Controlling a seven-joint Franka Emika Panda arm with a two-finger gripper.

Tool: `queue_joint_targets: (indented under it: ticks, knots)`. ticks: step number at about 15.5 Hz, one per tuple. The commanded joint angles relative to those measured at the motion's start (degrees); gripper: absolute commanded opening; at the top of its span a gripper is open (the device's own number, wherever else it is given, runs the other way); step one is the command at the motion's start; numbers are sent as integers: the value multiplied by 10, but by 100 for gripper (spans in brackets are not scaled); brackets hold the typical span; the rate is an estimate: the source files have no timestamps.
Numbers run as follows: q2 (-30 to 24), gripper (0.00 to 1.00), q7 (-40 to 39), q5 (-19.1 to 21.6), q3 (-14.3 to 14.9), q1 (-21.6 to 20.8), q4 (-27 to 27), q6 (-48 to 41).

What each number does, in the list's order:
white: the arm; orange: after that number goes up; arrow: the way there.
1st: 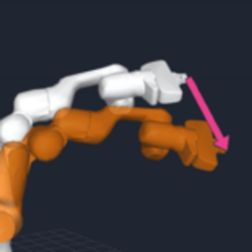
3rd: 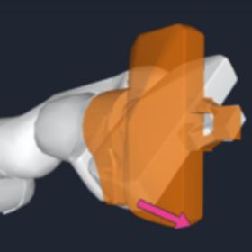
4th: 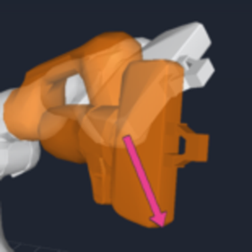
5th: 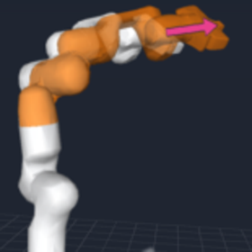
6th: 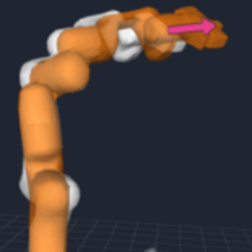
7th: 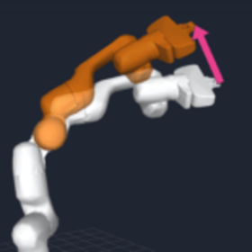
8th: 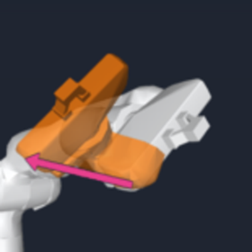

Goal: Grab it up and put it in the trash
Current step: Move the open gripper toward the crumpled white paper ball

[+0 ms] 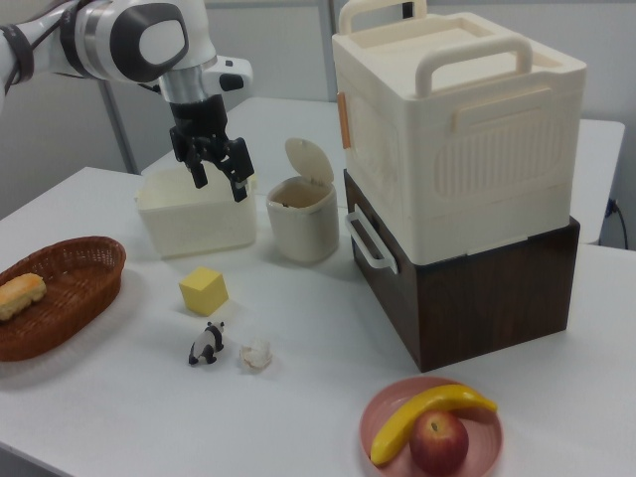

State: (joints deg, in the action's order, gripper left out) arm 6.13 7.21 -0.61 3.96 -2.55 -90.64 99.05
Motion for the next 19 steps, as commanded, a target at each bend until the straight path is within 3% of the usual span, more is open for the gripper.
queue_joint_targets:
  ticks: [1, 19]
  knots:
    - [-7, 100, -35, 13, 8, -1, -10, -5]
    - [11, 100, -45, 10, 2, -14, -25, -3]
